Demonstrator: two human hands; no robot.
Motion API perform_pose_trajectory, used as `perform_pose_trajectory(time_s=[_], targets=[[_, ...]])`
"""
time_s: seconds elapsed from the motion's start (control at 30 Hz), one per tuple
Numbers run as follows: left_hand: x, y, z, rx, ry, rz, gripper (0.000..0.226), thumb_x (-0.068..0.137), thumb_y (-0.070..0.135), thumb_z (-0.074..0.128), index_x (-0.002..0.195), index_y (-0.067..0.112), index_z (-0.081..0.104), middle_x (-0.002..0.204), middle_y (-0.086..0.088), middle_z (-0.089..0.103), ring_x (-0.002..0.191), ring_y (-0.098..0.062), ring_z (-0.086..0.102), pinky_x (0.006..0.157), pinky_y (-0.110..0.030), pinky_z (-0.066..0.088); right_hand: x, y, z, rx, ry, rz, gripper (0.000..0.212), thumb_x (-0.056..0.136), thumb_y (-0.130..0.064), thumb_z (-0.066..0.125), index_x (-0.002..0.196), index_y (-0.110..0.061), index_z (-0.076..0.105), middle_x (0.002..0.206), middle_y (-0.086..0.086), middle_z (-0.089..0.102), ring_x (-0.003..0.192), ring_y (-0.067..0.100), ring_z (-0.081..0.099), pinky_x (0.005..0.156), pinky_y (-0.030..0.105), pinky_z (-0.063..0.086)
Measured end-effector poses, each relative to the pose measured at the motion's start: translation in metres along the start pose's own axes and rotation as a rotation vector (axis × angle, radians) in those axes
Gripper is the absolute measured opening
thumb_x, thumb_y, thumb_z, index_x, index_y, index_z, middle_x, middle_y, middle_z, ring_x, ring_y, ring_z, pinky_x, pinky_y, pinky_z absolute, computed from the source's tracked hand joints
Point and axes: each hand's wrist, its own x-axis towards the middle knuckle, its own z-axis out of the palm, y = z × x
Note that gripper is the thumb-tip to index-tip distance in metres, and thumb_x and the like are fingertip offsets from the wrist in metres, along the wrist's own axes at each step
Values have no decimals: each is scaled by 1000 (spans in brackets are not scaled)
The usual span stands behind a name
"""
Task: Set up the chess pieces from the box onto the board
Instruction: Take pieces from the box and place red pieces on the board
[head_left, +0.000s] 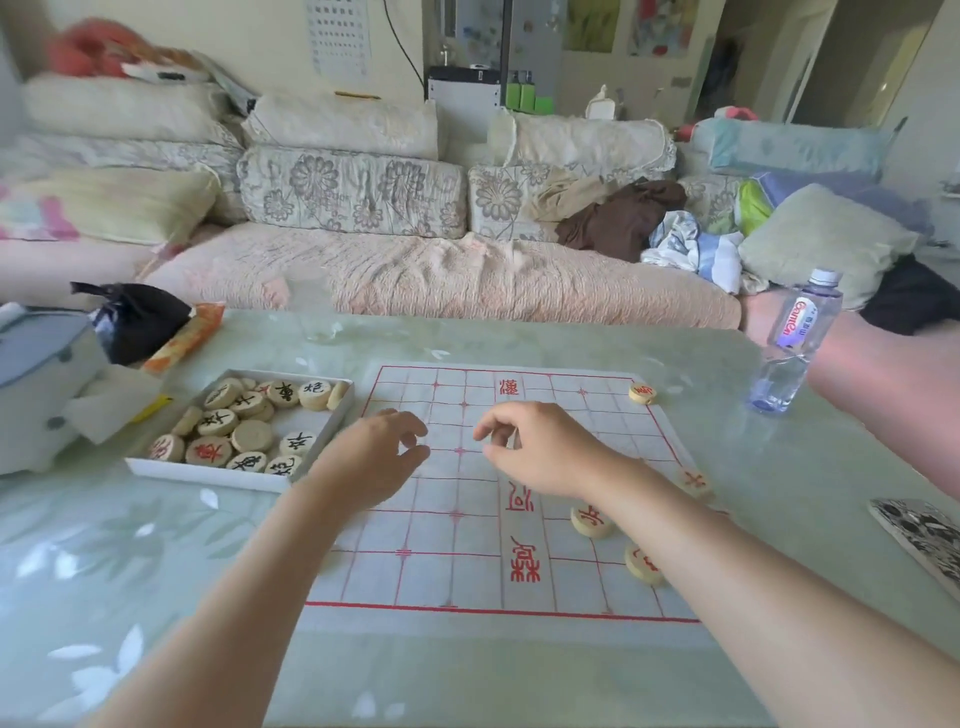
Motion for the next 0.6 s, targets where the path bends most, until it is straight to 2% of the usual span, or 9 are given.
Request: perform_pose_trajectory(time_s=[0.1, 0.2, 0.4, 0.5, 0.6], targets=[[0, -38, -20, 66, 62, -100, 23, 91, 31, 55, 111, 27, 63, 104, 10, 64, 85, -14, 56, 71, -29, 46, 37, -35, 34, -32, -50, -59, 21, 92, -21, 57, 108, -27, 70, 99, -9, 68, 79, 8, 57, 81, 29, 50], [-5, -83, -37, 162, 105, -180, 24, 89, 26, 52, 110, 26, 63, 110, 4, 63, 97, -19, 58, 75, -33, 50, 74, -71, 71, -75, -101, -108, 23, 92, -21, 56, 112, -24, 69, 110, -5, 67, 97, 16, 60, 88, 31, 49], [-14, -161, -57, 197, 154, -329, 43, 86, 21, 47, 124, 39, 55, 128, 3, 55, 121, -24, 43, 97, -40, 41, 138, -129, 120, -143, -139, -171, 31, 91, -20, 53, 120, -24, 63, 128, -2, 56, 118, 20, 54, 97, 38, 47], [-18, -186, -59, 239, 153, -360, 48, 87, 21, 46, 129, 44, 50, 134, 4, 47, 121, -24, 37, 100, -38, 34, 164, -146, 140, -216, -187, -180, 36, 92, -24, 53, 128, -25, 58, 136, 1, 53, 126, 23, 48, 104, 41, 41], [-20, -201, -59, 269, 197, -407, 44, 88, 25, 48, 130, 38, 51, 135, 1, 43, 123, -26, 33, 102, -39, 30, 181, -158, 158, -263, -257, -147, 44, 91, -33, 55, 135, -26, 52, 138, 1, 51, 126, 24, 49, 103, 42, 42]])
